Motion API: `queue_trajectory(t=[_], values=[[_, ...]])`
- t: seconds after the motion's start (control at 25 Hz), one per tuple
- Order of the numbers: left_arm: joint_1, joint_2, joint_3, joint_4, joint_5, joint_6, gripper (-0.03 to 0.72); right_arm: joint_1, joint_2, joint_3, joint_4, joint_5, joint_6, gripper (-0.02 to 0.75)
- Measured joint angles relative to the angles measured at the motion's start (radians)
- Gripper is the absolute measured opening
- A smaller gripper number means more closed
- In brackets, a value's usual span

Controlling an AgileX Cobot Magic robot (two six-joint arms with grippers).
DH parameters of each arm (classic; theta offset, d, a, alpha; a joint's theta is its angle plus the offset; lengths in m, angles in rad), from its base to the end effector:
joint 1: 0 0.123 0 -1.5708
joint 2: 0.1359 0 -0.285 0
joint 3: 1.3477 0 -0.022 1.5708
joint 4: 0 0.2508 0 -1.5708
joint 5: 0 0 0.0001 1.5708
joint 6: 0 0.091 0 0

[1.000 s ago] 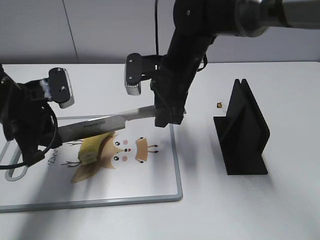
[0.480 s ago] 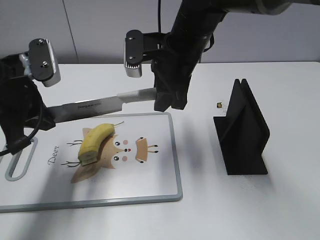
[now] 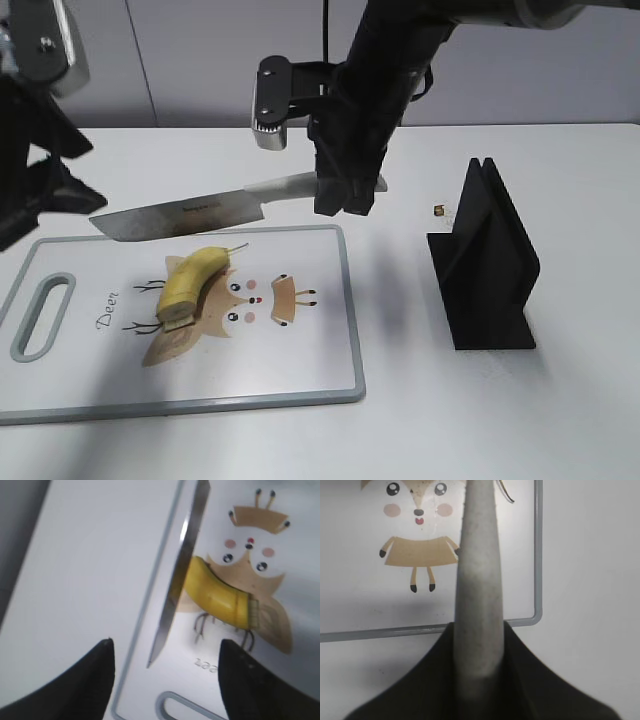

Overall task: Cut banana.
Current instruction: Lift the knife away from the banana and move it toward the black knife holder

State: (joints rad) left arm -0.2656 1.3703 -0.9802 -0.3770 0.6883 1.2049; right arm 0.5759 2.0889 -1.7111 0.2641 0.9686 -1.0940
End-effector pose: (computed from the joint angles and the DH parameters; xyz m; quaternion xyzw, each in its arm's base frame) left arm 0.2632 -0.0937 0.2813 0.5538 0.7684 -0.0116 0.3206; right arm 0.3655 0.2607 0.2143 -0.6878 0.6994 0.0754 0.1791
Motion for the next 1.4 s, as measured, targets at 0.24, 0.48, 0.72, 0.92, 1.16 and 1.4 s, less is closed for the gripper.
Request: queue_trajectory(t=[0.24,0.48,0.72,0.92,1.16,1.4], values=[[0.000,-0.134,-0.124,-0.002,-0.009,-0.004,0.633,-0.001,0.000,0.000,-0.001,0.005,0.004,0.160],[0.003,-0.261,-0.192,-0.003,-0.072,-0.192,0.601,-0.001,-0.009,0.000,0.009,0.039,0.150,0.160],[0.123,-0.286,-0.206,0.012,0.016,-0.591,0.572,-0.001,-0.054,-0.047,-0.002,0.123,0.450,0.160],[0.258,-0.290,-0.255,0.022,0.275,-0.742,0.569,-0.001,-0.101,-0.095,-0.006,0.236,0.629,0.160],[0.266,-0.360,-0.202,0.098,0.507,-0.788,0.569,-0.001,-0.207,-0.050,-0.014,0.246,0.839,0.160],[0.194,-0.573,0.029,0.145,0.498,-0.814,0.569,-0.001,-0.371,0.091,-0.028,0.249,0.993,0.160]])
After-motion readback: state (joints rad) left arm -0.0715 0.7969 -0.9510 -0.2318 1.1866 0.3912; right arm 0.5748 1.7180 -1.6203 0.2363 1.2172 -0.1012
